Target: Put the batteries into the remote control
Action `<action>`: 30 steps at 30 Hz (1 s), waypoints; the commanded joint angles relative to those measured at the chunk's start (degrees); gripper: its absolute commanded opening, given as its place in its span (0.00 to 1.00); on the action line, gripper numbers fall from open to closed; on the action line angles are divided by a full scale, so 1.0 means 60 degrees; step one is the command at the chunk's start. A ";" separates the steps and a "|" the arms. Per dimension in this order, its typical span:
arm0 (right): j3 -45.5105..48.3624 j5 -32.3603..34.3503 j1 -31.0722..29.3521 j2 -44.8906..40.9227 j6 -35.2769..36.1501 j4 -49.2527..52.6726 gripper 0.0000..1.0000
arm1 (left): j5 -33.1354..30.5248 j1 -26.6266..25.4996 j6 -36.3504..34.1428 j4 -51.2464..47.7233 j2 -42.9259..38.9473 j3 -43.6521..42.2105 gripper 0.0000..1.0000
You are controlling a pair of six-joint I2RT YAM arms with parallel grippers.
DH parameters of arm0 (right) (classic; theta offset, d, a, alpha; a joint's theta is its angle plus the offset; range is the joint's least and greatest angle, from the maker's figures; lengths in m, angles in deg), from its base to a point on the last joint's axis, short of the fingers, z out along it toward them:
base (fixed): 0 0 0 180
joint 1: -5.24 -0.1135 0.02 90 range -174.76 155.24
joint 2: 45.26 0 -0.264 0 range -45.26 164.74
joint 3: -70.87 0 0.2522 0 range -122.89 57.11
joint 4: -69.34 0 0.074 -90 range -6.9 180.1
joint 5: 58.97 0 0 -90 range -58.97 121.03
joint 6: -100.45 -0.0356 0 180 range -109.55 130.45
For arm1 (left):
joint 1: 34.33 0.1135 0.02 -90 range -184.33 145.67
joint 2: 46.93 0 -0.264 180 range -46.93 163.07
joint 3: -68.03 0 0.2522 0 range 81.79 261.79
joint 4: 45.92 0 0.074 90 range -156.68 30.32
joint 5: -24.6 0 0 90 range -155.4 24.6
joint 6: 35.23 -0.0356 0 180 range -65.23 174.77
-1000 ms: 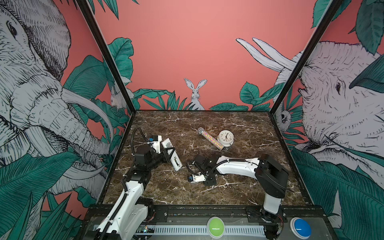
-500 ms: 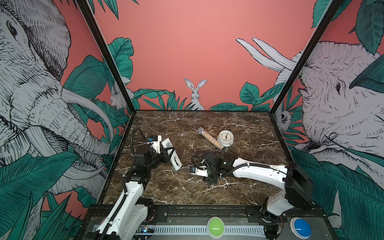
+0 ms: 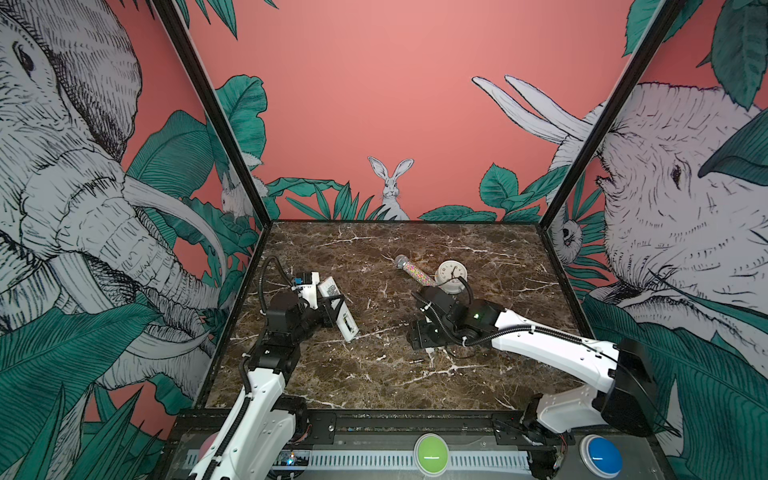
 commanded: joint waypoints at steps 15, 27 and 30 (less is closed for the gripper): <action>-0.0419 -0.0095 0.0077 0.1520 -0.6739 0.1972 0.63 | -0.0290 -0.0183 -0.0255 0.0099 -0.1277 0.0029 0.00; -0.0996 -0.0374 -0.0070 0.3227 -0.7096 0.1204 0.60 | -0.0812 -0.0818 -0.0534 -0.0118 -0.1512 -0.0010 0.00; -0.1010 -0.0416 -0.0034 0.3434 -0.7169 0.1015 0.59 | -0.0861 -0.0896 -0.0524 -0.0089 -0.1499 -0.0056 0.00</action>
